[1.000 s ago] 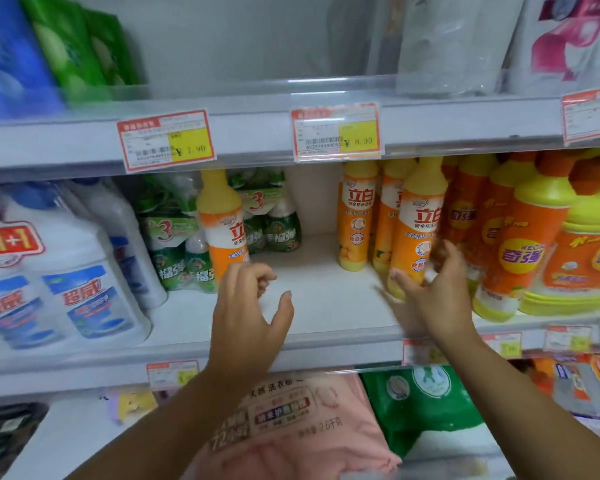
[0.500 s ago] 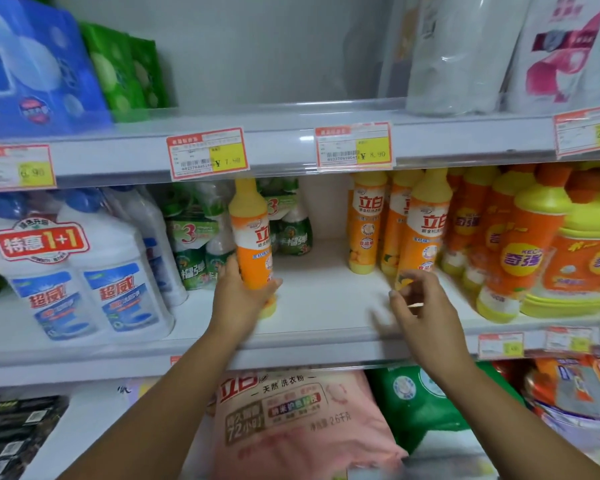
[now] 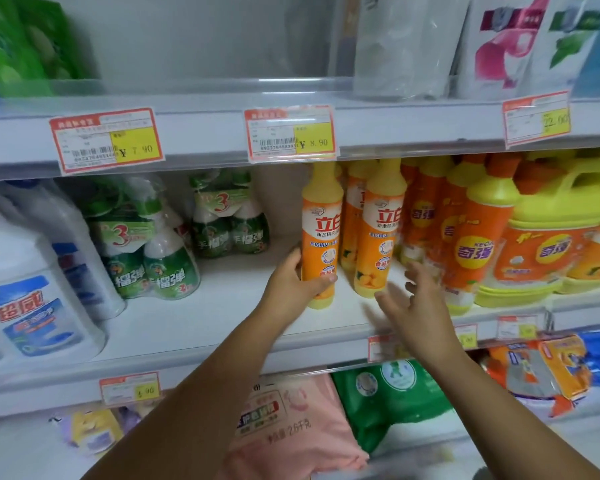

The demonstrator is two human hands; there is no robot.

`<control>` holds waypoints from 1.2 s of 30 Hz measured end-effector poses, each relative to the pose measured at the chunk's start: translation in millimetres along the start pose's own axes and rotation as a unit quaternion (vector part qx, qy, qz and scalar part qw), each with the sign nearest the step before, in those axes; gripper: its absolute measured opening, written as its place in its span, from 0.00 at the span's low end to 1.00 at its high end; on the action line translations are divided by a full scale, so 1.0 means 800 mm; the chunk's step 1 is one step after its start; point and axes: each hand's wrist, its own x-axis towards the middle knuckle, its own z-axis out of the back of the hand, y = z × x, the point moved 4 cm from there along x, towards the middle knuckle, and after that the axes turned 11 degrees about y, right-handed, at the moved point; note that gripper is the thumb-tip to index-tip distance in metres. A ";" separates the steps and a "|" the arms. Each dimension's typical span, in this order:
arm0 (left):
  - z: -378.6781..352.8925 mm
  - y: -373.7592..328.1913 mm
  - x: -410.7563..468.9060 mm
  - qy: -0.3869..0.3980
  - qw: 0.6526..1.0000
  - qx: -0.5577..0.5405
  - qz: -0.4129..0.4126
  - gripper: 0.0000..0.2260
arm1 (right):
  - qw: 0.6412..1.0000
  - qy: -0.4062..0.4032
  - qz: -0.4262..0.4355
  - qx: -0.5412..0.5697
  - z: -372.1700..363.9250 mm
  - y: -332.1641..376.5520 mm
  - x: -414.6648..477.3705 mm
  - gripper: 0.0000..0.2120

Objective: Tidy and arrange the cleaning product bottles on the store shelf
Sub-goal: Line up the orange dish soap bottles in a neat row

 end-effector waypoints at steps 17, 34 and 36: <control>-0.010 0.000 0.055 0.069 0.997 0.005 0.014 0.58 | 0.997 0.056 0.038 0.039 -0.013 0.011 0.049 0.36; -0.023 0.005 0.067 0.050 0.998 -0.038 -0.018 0.46 | 0.997 0.048 0.041 0.037 -0.014 0.007 0.053 0.32; -0.024 0.006 0.069 0.044 0.998 -0.038 -0.018 0.47 | 0.997 0.047 0.042 0.039 -0.014 0.006 0.054 0.33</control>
